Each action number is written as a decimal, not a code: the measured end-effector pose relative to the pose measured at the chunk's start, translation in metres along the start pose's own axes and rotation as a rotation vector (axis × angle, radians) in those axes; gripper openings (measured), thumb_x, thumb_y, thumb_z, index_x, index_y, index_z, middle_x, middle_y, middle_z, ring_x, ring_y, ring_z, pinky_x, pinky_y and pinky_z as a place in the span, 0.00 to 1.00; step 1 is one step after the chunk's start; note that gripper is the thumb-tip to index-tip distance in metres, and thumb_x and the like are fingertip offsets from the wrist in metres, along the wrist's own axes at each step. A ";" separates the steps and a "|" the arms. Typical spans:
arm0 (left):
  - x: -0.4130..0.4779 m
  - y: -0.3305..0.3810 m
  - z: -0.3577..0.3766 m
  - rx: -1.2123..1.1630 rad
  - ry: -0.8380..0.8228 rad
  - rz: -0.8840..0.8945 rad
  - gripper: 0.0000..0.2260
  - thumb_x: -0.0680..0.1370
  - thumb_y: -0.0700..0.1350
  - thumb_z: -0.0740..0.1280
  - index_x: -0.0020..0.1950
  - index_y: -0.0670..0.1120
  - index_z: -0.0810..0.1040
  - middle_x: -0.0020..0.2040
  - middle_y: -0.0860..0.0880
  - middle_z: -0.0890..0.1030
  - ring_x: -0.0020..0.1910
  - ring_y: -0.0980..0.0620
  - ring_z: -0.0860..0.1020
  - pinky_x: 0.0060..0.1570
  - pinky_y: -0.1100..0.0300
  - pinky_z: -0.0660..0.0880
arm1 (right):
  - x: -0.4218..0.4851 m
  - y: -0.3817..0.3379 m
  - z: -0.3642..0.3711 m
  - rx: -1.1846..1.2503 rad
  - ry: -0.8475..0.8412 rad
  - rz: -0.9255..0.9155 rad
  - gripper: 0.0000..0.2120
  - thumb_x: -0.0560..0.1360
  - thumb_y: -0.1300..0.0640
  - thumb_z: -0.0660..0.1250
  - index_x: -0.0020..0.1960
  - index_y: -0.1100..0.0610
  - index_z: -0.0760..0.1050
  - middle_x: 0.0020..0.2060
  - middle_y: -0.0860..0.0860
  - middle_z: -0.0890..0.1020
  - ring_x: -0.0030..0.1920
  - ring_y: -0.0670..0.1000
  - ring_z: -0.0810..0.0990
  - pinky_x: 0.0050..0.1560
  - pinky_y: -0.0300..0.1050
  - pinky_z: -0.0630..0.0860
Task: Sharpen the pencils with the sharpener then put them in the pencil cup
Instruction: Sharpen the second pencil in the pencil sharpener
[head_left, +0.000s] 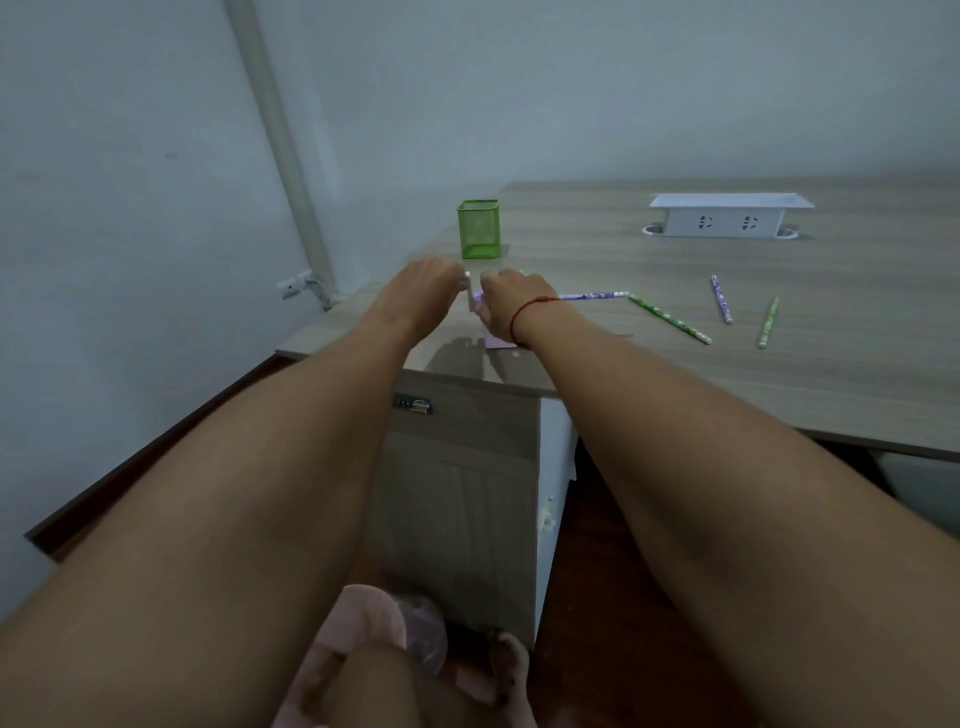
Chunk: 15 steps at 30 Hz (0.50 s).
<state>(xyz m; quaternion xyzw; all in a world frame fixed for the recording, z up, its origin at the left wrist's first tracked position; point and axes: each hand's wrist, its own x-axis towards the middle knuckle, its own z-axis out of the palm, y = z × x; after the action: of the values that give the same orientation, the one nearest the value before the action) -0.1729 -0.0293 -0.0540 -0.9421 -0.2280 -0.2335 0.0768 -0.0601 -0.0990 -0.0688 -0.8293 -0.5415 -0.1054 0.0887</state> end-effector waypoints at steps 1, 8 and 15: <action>-0.003 -0.001 0.002 0.011 -0.001 0.005 0.08 0.80 0.37 0.60 0.49 0.37 0.78 0.46 0.37 0.81 0.45 0.37 0.79 0.39 0.55 0.67 | 0.000 0.000 0.000 0.002 0.000 0.001 0.18 0.81 0.49 0.54 0.64 0.59 0.70 0.59 0.59 0.77 0.59 0.61 0.76 0.58 0.56 0.75; -0.032 0.001 0.023 0.000 -0.083 0.025 0.09 0.80 0.40 0.61 0.54 0.38 0.77 0.47 0.37 0.81 0.45 0.38 0.79 0.39 0.52 0.70 | 0.003 0.001 0.001 -0.030 0.004 -0.014 0.18 0.82 0.49 0.53 0.64 0.60 0.71 0.60 0.60 0.76 0.61 0.61 0.75 0.56 0.52 0.73; -0.022 0.002 0.039 -0.071 -0.324 -0.064 0.11 0.80 0.41 0.59 0.51 0.36 0.79 0.48 0.37 0.80 0.46 0.40 0.78 0.45 0.53 0.71 | -0.003 0.004 0.006 0.024 0.105 -0.039 0.18 0.80 0.50 0.54 0.62 0.60 0.72 0.59 0.59 0.77 0.58 0.61 0.76 0.55 0.51 0.72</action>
<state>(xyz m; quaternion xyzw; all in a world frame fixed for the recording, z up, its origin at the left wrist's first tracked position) -0.1738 -0.0302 -0.0986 -0.9619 -0.2588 -0.0886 -0.0016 -0.0569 -0.1012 -0.0758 -0.8109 -0.5533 -0.1440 0.1248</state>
